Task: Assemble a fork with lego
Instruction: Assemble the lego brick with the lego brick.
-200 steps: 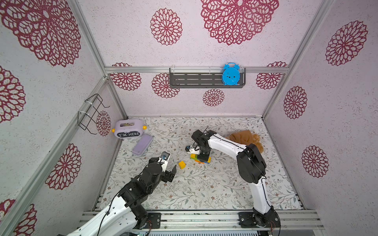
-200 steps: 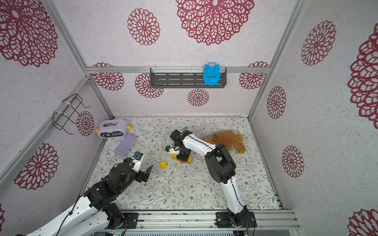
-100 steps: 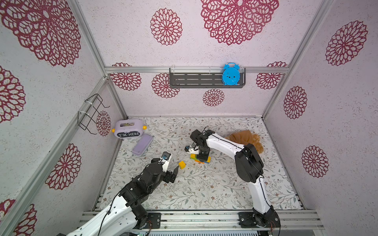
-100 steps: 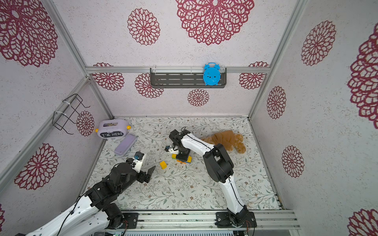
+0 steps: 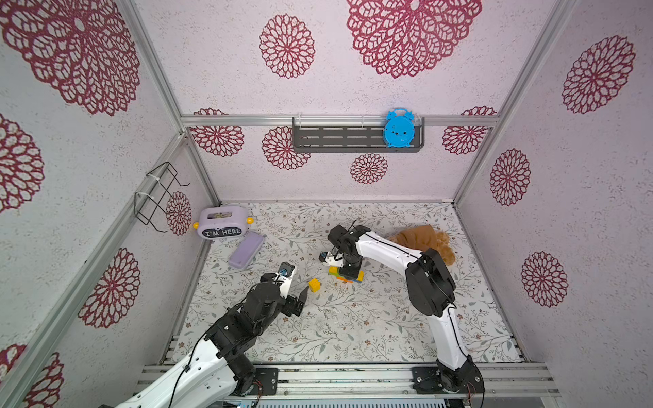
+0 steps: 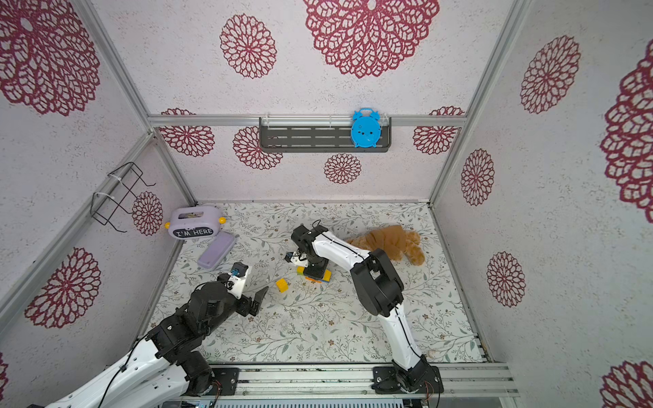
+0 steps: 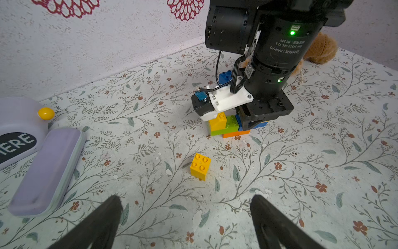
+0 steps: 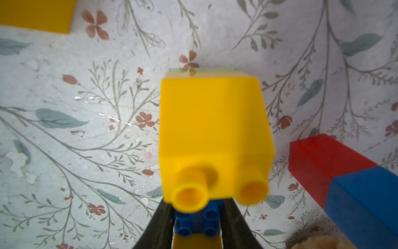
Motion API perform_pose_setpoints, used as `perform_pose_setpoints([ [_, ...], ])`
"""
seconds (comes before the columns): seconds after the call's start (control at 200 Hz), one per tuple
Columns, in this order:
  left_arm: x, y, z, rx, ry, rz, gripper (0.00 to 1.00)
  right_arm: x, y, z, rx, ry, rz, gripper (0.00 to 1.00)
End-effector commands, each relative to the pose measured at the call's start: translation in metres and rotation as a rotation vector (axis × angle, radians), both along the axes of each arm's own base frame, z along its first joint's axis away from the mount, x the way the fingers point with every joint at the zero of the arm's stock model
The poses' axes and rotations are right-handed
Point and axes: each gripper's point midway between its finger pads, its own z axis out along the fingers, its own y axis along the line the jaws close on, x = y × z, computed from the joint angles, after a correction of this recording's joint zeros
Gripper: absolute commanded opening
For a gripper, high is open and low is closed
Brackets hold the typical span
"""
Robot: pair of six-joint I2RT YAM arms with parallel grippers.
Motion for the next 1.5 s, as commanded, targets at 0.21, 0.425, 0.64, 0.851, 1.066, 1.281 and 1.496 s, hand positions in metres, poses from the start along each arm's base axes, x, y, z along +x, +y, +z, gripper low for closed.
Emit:
perform_pose_setpoints([
  [0.21,0.002,0.002,0.003,-0.009,-0.014,0.013,0.97,-0.054,-0.037,-0.090,-0.146,0.237,-0.055,0.29],
  [0.425,0.002,0.002,0.005,-0.012,-0.016,0.014,0.97,-0.051,-0.031,-0.090,-0.138,0.257,-0.034,0.29],
  [0.64,0.000,0.004,0.008,-0.011,-0.019,0.016,0.97,-0.031,-0.021,-0.051,-0.041,0.169,-0.078,0.29],
  [0.851,0.003,0.004,0.012,-0.025,-0.039,0.024,0.97,-0.014,-0.031,0.002,0.044,0.075,-0.162,0.30],
  [1.066,0.005,0.002,0.010,-0.022,-0.029,0.024,0.97,-0.021,-0.051,-0.007,0.017,0.078,-0.207,0.31],
  [1.281,0.006,0.001,0.012,-0.018,-0.025,0.027,0.97,-0.013,-0.049,0.004,0.044,0.028,-0.240,0.46],
  [1.496,0.008,0.008,0.017,-0.052,-0.003,0.091,0.97,0.010,-0.042,0.066,0.203,-0.113,-0.311,0.65],
])
